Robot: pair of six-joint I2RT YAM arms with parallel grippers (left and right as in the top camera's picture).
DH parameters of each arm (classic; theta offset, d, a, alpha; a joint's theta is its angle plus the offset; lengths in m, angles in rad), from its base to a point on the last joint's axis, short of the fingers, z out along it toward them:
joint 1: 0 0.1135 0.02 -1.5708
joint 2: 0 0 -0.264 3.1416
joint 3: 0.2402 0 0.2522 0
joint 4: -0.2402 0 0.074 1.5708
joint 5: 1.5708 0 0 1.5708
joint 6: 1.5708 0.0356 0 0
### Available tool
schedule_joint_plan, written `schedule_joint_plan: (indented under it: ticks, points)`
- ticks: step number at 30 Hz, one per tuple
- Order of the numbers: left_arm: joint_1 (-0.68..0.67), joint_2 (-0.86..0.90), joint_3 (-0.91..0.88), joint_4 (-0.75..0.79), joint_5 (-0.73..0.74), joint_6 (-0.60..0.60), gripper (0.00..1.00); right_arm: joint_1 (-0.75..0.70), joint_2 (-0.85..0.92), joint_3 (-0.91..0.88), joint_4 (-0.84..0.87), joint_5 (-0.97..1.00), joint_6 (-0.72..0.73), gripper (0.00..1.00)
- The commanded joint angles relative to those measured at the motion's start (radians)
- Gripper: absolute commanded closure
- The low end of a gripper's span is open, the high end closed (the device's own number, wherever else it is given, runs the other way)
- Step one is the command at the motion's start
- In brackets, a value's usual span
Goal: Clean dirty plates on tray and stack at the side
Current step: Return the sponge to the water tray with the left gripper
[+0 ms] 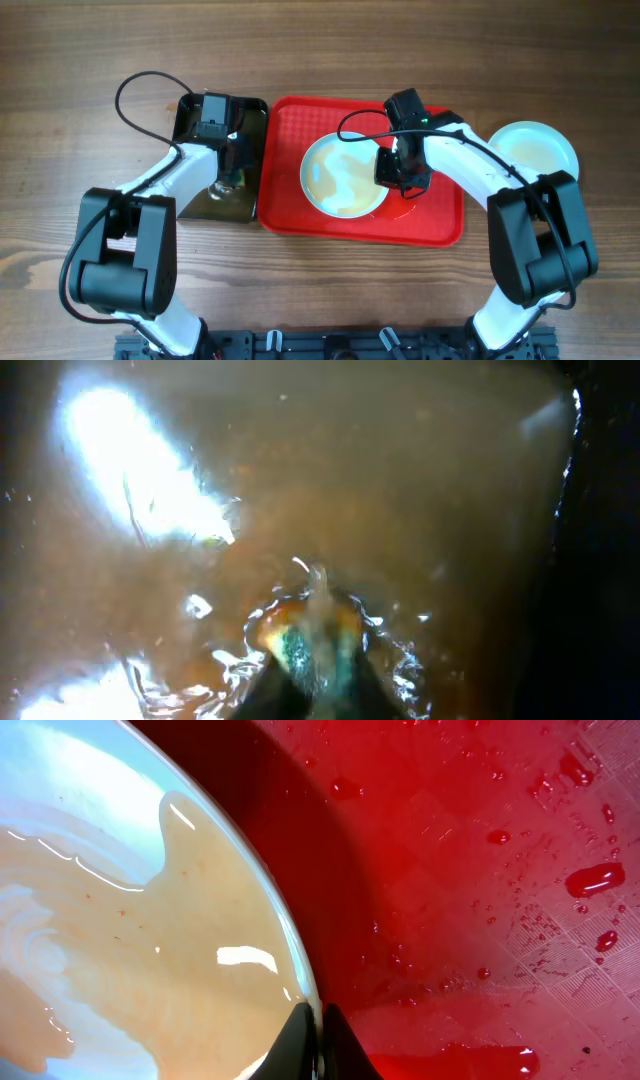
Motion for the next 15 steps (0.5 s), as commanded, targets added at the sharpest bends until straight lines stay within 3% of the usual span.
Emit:
schedule_joint_plan:
  ticks: [1, 3, 4, 6, 9, 11, 12, 13, 15]
  points:
    - [0.005, -0.002, 0.005, 0.016, 0.006, 0.008, 0.96, -0.004, -0.007, -0.011, -0.019, 0.051, -0.021, 0.96]
    - [0.005, -0.021, 0.008, 0.014, 0.006, 0.026, 0.94, -0.004, -0.007, -0.011, -0.019, 0.051, -0.021, 0.96]
    - [0.005, -0.027, 0.008, -0.007, 0.006, 0.025, 0.48, -0.004, -0.007, -0.011, -0.019, 0.051, -0.021, 0.96]
    - [0.004, -0.027, 0.008, -0.118, 0.019, 0.024, 0.29, -0.004, -0.007, -0.011, -0.019, 0.051, -0.02, 0.96]
    - [0.004, -0.026, 0.008, -0.259, 0.089, 0.025, 0.39, -0.004, -0.007, -0.011, -0.019, 0.051, -0.021, 0.96]
    - [0.004, -0.026, 0.008, -0.267, 0.097, 0.025, 0.59, -0.004, -0.007, -0.011, -0.019, 0.051, -0.021, 0.96]
    - [0.004, -0.026, 0.008, -0.254, 0.097, 0.026, 0.89, -0.004, -0.007, -0.011, -0.02, 0.05, -0.021, 0.96]
    - [0.004, -0.026, 0.008, -0.243, 0.097, 0.026, 0.96, -0.004, -0.007, -0.011, -0.02, 0.05, -0.021, 0.96]
    - [0.004, -0.027, 0.009, -0.213, 0.069, 0.026, 0.96, -0.004, -0.007, -0.011, -0.021, 0.05, -0.021, 0.96]
